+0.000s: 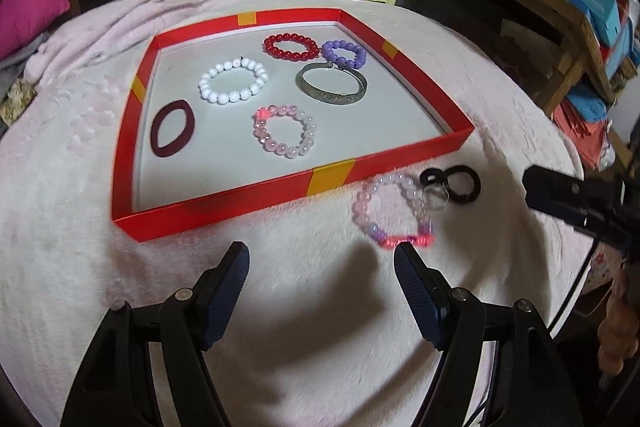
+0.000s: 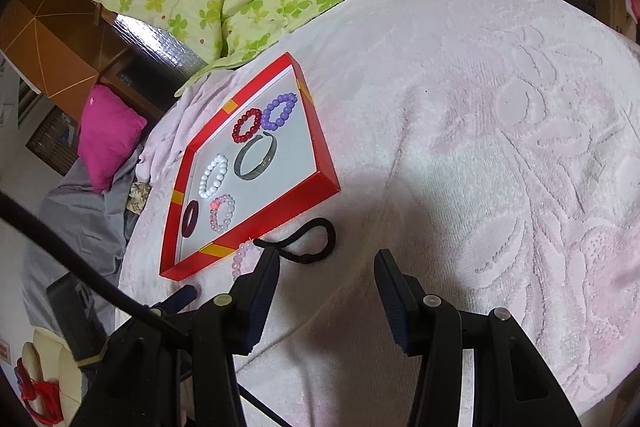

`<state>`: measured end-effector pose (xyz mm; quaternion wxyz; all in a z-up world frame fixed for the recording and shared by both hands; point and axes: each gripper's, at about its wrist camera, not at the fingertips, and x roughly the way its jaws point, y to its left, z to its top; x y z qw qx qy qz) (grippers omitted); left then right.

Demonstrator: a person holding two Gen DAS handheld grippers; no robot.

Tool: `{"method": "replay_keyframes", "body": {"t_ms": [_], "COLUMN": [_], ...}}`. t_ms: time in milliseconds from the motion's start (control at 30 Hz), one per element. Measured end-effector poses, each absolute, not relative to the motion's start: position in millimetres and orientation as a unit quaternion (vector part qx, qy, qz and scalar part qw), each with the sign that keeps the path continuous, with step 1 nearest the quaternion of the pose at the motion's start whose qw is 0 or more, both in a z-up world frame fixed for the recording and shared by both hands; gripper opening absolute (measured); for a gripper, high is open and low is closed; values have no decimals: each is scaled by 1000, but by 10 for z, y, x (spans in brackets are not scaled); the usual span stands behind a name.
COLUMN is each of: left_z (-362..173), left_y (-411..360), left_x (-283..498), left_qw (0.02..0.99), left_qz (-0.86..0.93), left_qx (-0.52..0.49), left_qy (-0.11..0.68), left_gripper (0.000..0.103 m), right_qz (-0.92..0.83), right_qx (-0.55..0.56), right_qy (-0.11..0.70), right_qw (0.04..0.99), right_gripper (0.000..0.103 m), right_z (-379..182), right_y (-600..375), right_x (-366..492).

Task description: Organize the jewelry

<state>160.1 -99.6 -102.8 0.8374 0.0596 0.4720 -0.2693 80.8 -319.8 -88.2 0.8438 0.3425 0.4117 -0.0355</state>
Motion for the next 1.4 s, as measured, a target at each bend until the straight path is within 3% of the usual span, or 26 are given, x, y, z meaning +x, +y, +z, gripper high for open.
{"method": "replay_keyframes", "body": {"t_ms": [367,467,733,1400], "left_z": [-1051,-1066,-1077,-1016], "left_y": [-1134,-1222,-1178,-583], "left_x": [1676,1658,1698,1558], "left_qw": [841,844,849,848], "left_qz": [-276,-279,-261,-229], "left_qx": [30,49,63,87], "left_qy": [464,456,456,470], "left_gripper": [73,60,12,10], "right_qz": [-27,-27,-23,-6], "right_qx": [343,341,328,246], "right_qy": [409,409,405,414], "right_qw": [845,846,853,876], "right_gripper": [52,52,52,52], "right_z": [-888,-887,-860,-796], "right_y": [-3195,-3192,-3144,-2679], "right_x": [821,833,857,1050]}}
